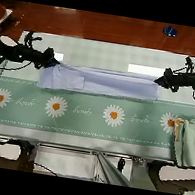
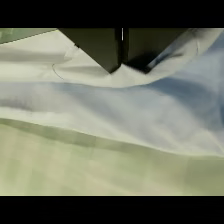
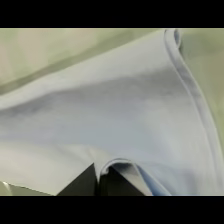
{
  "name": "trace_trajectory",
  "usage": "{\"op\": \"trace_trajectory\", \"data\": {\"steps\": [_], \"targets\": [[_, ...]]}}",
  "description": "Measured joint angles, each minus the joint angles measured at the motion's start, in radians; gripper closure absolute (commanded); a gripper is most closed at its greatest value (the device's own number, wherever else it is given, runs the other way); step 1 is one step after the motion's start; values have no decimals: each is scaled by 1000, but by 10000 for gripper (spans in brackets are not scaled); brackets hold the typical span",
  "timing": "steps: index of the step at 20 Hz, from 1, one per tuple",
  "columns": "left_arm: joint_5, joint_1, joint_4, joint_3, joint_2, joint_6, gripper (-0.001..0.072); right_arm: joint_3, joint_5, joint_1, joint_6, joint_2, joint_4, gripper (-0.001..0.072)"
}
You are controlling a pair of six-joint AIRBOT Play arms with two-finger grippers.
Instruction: Fold the shirts.
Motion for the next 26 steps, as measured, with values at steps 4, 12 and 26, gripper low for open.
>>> {"op": "trace_trajectory", "data": {"steps": [4,12,26], "targets": [[-6,-18,0,52,-77,4,199,19,-29,9,-22,-64,67,298],[-231,179,352,90,60,-98,199,79,107,-187,-32,-34,18,298],[148,14,240,-467,547,-116,199,-4,34,-122,-51,-143,33,297]]}}
